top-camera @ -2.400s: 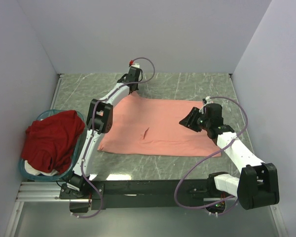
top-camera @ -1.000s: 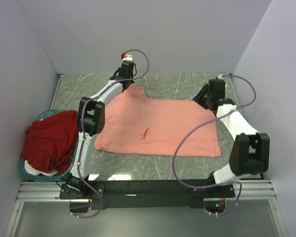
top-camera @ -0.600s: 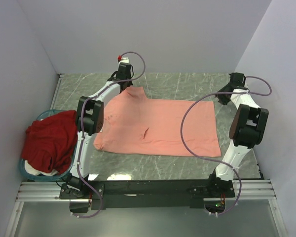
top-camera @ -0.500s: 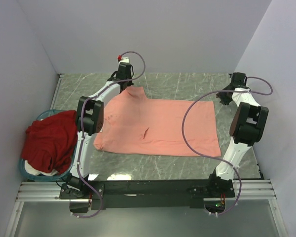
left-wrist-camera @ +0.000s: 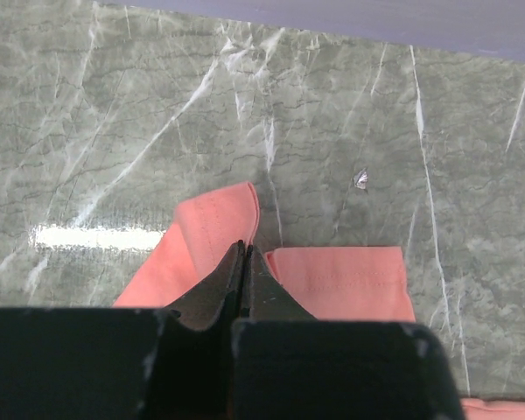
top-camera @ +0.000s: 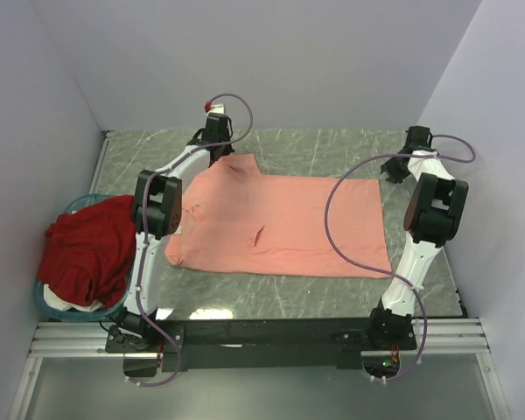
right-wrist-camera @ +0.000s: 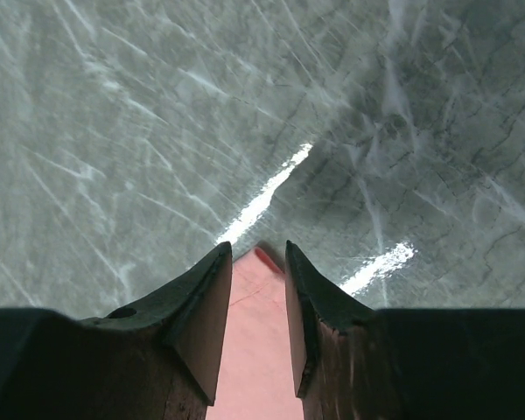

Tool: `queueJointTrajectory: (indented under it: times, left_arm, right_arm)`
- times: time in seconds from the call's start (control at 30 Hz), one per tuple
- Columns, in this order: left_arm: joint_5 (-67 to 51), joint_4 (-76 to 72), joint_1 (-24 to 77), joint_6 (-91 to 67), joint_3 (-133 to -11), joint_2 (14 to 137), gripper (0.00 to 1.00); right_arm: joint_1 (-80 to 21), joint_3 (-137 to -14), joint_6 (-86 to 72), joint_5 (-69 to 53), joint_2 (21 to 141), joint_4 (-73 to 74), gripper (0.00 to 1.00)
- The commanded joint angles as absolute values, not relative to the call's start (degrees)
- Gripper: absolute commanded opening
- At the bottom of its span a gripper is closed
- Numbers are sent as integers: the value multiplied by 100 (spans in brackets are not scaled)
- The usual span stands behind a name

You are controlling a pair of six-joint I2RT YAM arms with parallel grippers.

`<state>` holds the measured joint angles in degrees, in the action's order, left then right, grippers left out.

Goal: Fold and stack the t-shirts
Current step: Fold the tshirt

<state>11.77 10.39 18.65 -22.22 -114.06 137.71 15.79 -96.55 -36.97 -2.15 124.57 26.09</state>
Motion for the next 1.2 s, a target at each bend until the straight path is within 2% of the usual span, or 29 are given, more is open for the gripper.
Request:
queueJointTrajectory:
  times: [0.0, 0.47, 0.6, 0.8, 1.0, 1.17]
  left_arm:
    - [1037, 817, 1863, -2329, -11417, 13781, 0]
    - [1002, 826, 1855, -2338, -11461, 13860, 0]
    - [984, 835, 1846, -2347, -11487, 13852, 0]
    - [949, 870, 1828, -2329, -11505, 13764, 0]
    - [923, 932, 1819, -2329, -11558, 13597, 0]
    - [932, 967, 1819, -2338, -11566, 13377, 0]
  right_arm:
    - [1468, -9808, -3595, -133, 12559, 2645, 38]
    - [1318, -9888, -3489, -9, 12753, 2751, 37]
    - [1301, -9844, -3445, -9, 12691, 2769, 33]
    - [1283, -9896, -3384, -9, 12718, 2856, 21]
    - [1292, -9870, -3384, -9, 12648, 2830, 2]
    - [1301, -9712, -3410, 113, 12385, 2716, 0]
